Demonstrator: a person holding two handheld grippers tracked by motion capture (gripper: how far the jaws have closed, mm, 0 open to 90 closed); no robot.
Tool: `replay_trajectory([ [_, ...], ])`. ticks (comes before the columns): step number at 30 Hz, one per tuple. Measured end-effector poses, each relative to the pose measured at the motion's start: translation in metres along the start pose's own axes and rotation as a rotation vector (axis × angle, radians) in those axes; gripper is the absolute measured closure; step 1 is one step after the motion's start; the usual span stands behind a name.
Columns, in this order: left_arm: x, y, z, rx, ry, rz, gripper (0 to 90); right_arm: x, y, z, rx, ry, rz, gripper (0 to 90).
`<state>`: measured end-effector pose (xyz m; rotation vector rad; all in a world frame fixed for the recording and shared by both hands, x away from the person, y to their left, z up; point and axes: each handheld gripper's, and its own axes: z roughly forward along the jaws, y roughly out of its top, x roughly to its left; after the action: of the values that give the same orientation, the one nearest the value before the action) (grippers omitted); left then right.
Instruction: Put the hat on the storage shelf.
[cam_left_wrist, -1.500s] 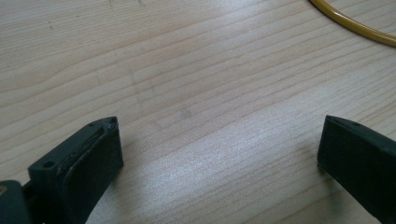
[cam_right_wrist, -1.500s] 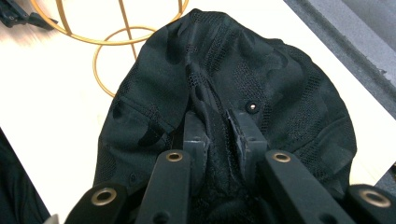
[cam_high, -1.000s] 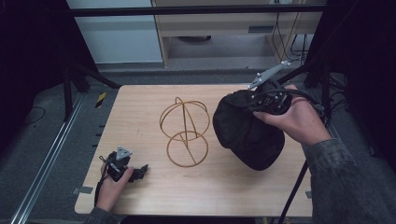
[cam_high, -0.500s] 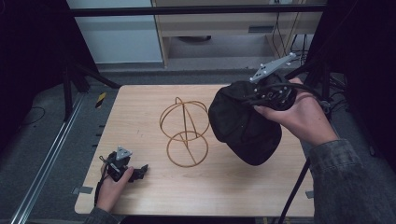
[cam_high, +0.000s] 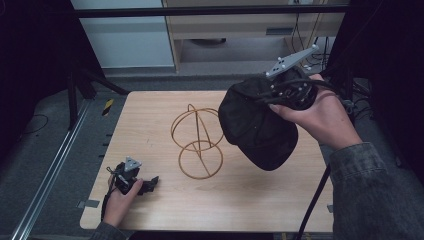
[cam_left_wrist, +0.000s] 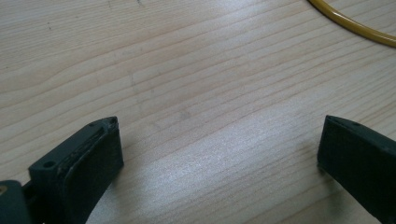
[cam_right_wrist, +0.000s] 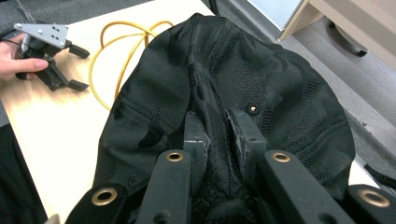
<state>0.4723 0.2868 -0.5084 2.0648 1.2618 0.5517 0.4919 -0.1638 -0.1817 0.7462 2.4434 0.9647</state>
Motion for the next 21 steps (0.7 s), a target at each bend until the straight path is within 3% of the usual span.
replay_trajectory([
  [13,0.0,0.0,0.0,0.001,0.0,0.001,0.0,0.006,0.016,0.003,-0.004,0.009,-0.02,78.6],
  [21,0.0,0.0,0.0,-0.002,0.0,0.0,0.0,0.013,0.036,0.007,-0.019,0.023,-0.047,78.6],
])
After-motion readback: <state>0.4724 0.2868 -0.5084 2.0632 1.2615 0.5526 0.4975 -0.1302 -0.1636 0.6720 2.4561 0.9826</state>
